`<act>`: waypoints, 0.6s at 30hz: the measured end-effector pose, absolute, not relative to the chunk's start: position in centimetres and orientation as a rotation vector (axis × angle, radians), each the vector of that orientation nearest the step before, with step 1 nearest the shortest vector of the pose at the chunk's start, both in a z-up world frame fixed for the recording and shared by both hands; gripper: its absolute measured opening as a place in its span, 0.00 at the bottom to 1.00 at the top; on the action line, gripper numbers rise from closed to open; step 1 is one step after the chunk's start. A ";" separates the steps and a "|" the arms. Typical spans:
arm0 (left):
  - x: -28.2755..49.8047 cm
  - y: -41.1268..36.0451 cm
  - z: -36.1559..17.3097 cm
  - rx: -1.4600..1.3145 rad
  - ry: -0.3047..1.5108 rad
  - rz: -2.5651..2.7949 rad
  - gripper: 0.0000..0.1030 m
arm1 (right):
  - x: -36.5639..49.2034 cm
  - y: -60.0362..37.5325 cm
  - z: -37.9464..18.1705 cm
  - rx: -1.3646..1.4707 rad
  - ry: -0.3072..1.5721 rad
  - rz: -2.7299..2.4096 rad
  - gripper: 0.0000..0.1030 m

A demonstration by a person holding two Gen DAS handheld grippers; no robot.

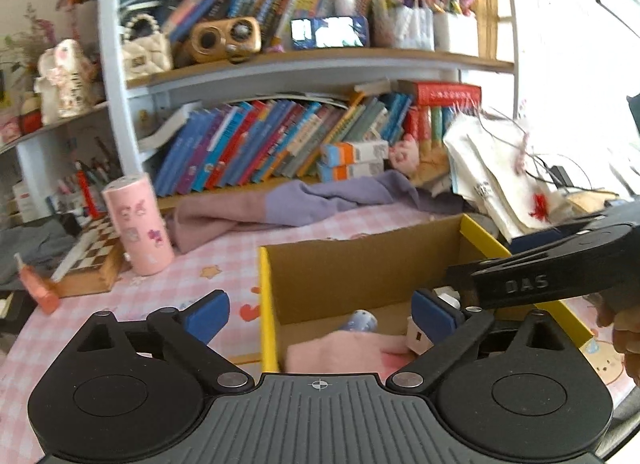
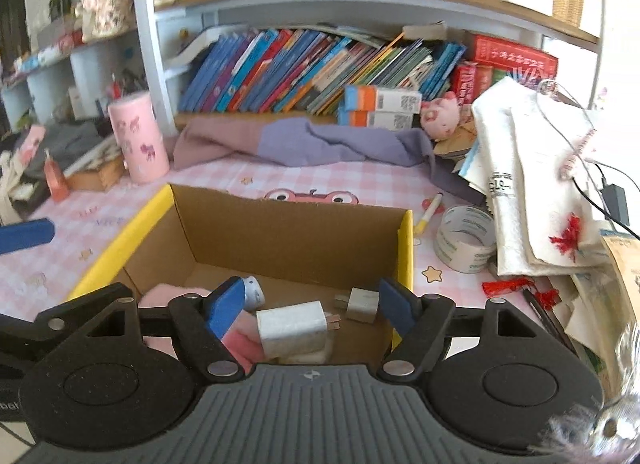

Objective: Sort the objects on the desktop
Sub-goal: 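Lift both open grippers out of the yellow box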

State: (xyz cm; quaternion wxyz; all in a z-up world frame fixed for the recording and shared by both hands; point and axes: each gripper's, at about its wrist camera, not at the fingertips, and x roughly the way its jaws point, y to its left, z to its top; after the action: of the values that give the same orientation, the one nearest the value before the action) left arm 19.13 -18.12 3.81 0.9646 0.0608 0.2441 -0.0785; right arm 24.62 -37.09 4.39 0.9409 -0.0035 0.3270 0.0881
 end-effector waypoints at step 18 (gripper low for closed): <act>10.8 -11.2 3.4 0.105 0.502 0.000 0.98 | 14.7 -33.7 5.2 0.068 0.599 0.051 0.74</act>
State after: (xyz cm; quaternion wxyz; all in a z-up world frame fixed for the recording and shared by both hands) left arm 10.83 -11.15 3.45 0.9672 0.0522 0.2484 -0.0002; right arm 14.74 -33.65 5.18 0.9547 0.0336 0.2948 0.0252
